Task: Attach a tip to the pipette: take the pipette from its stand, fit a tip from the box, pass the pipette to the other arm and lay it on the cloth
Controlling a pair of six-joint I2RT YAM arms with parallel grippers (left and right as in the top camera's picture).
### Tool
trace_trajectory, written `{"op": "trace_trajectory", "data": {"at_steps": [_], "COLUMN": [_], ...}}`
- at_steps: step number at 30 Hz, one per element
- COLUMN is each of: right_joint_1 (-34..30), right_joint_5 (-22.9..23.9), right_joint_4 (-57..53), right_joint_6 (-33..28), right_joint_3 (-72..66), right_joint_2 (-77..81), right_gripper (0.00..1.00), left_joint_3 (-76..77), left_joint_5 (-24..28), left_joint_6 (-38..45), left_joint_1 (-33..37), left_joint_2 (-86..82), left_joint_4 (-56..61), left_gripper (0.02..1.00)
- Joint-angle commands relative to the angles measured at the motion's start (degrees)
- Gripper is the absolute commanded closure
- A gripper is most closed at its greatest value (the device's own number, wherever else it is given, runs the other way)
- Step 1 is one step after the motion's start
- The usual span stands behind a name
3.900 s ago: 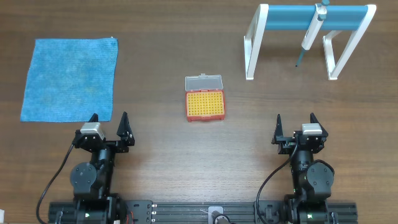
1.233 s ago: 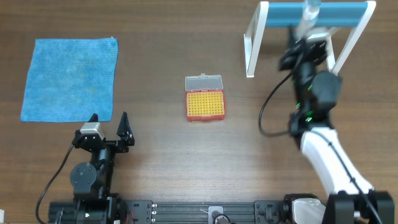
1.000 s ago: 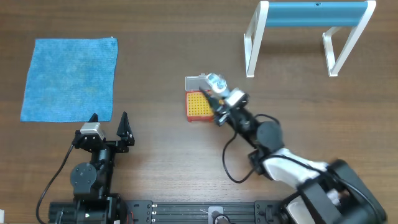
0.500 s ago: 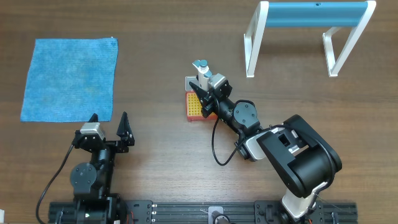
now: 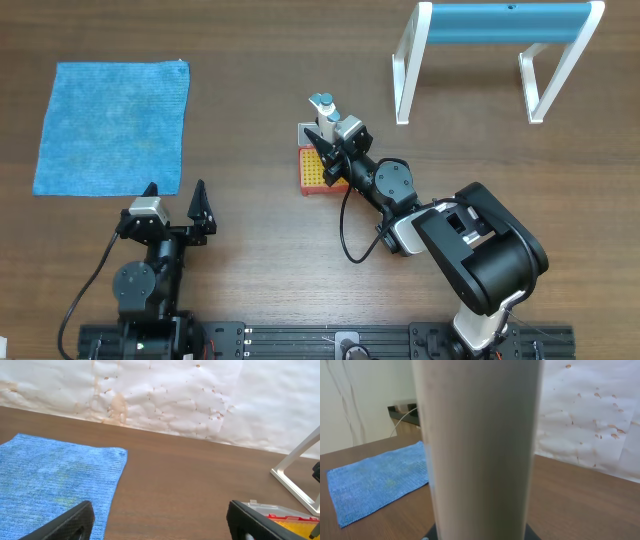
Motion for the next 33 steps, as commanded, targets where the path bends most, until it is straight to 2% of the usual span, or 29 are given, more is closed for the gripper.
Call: {"op": "trace_trajectory", "data": {"at_steps": [1, 7, 20, 23, 33], "right_joint_1": [-0.3, -0.3, -0.3, -0.3, -0.3], "right_joint_5": [0.7, -0.8, -0.8, -2.5, -2.1], "right_joint_4": [0.3, 0.4, 0.3, 0.3, -1.9], "right_joint_6": [-0.6, -0.6, -0.6, -0.6, -0.7], "right_joint_3": [0.9, 0.5, -0.5, -0.8, -1.0], "right_joint_2": [0.9, 0.9, 0.9, 0.9, 0.9], "right_gripper": [0.921, 0.921, 0.921, 0.921, 0.921], "left_joint_3": [-0.1, -0.1, -0.1, -0.1, -0.1], "left_joint_5": [-0.4, -0.4, -0.4, -0.4, -0.4], "left_joint_6": [0.7, 0.7, 0.7, 0.7, 0.7], "left_joint_1": [-0.2, -0.2, -0.2, -0.2, -0.2], "left_joint_2": [-0.2, -0.2, -0.2, -0.2, -0.2], "left_joint_4": [-0.3, -0.3, -0.3, -0.3, -0.3], "left_gripper": [0.163, 0.163, 0.163, 0.163, 0.163]}}
